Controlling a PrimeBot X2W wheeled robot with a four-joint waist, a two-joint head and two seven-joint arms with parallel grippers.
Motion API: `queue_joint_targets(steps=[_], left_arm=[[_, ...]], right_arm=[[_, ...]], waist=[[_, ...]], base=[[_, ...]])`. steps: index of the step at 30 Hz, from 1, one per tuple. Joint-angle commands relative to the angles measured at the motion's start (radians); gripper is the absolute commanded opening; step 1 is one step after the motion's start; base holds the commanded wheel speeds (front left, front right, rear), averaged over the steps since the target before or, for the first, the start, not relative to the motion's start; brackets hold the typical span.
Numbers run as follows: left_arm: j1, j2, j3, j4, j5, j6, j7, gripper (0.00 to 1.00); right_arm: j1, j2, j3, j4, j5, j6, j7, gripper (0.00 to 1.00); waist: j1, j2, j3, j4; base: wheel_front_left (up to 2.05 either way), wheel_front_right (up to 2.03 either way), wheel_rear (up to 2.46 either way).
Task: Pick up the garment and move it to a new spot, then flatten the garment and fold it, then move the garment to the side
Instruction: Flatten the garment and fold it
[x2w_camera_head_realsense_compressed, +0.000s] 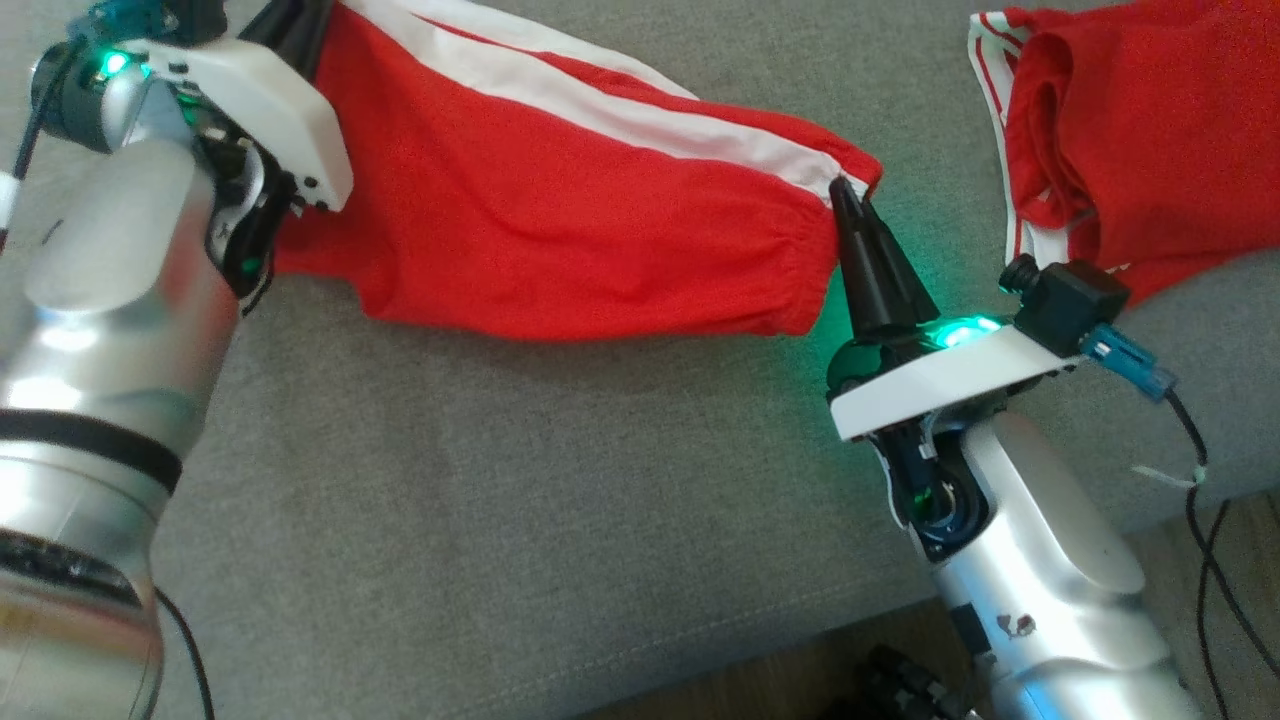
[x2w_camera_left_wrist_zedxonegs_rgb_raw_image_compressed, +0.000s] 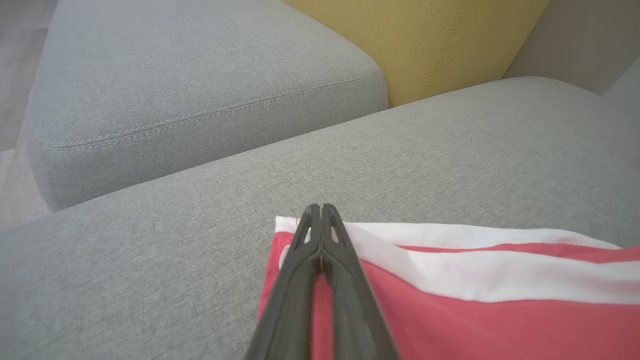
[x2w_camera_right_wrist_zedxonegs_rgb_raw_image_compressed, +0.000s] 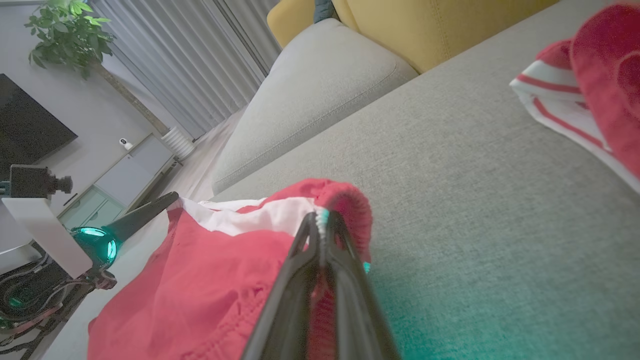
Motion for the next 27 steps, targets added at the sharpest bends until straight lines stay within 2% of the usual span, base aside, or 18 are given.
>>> queue_joint_targets(steps=[1,2,3,4,5,7,8,11,15,18,23,27], left_arm=[[-0.066,0.032,0.011,-0.002,-0.014,-0.006,-0.011,0.00],[-0.074,0.031,0.001,0.017,-0.020,-0.006,-0.014,0.00],[-0.081,0.029,-0.008,0.036,-0.025,-0.006,-0.019,0.00],[-0.088,0.028,-0.014,0.055,-0.032,-0.006,-0.026,0.00],[-0.093,0.026,-0.015,0.073,-0.042,-0.006,-0.032,0.00],[-0.097,0.016,-0.018,0.091,-0.068,-0.006,-0.046,0.95],[-0.097,0.011,-0.023,0.094,-0.079,-0.006,-0.052,1.00],[-0.095,0.007,-0.030,0.098,-0.105,-0.006,-0.071,1.00],[-0.077,0.011,0.019,0.096,-0.127,0.006,-0.087,1.00],[-0.029,0.026,0.106,-0.008,-0.109,0.063,-0.088,1.00],[0.159,0.042,0.267,-0.258,-0.022,0.158,-0.088,1.00],[0.337,0.033,0.372,-0.451,0.062,0.205,-0.088,1.00]], right_arm=[[-0.018,-0.001,0.024,-0.022,0.011,-0.001,-0.013,0.03],[-0.022,-0.001,0.030,-0.017,0.010,-0.001,-0.016,0.29],[-0.026,-0.001,0.036,-0.014,0.009,-0.001,-0.020,0.68],[-0.028,-0.001,0.041,-0.013,0.006,-0.001,-0.024,1.00],[-0.028,-0.001,0.045,-0.012,0.002,-0.001,-0.027,1.00],[-0.026,-0.001,0.052,-0.013,-0.014,-0.001,-0.032,1.00],[-0.022,-0.001,0.050,-0.016,-0.024,-0.001,-0.035,1.00],[-0.002,-0.001,0.031,-0.032,-0.075,-0.001,-0.040,1.00],[0.040,0.000,-0.018,-0.080,-0.182,-0.001,-0.033,1.00],[0.082,0.000,-0.076,-0.139,-0.277,-0.001,-0.017,1.00],[0.156,0.000,-0.168,-0.263,-0.389,-0.001,0.031,1.00],[0.201,0.000,-0.221,-0.340,-0.435,-0.001,0.076,1.00]], waist=[[-0.0002,0.0000,0.015,-0.006],[-0.0002,0.0000,0.018,-0.008],[-0.0002,0.0000,0.019,-0.010],[-0.0002,0.0000,0.021,-0.012],[-0.0002,0.0000,0.022,-0.013],[-0.0002,0.0000,0.023,-0.013],[-0.0002,0.0000,0.022,-0.011],[-0.0002,0.0000,0.017,0.001],[-0.0002,0.0000,-0.003,0.025],[-0.0002,0.0000,-0.020,0.050],[-0.0002,0.0000,-0.053,0.098],[-0.0002,0.0000,-0.081,0.131]], base=[[0.00,0.00,0.00],[0.00,0.00,0.00],[0.00,0.00,0.00],[0.00,0.00,0.00],[0.00,0.00,0.00],[0.00,0.00,0.00],[0.00,0.00,0.00],[0.00,0.00,0.00],[0.00,0.00,0.00],[0.00,0.00,0.00],[0.00,0.00,0.00],[0.00,0.00,0.00]])
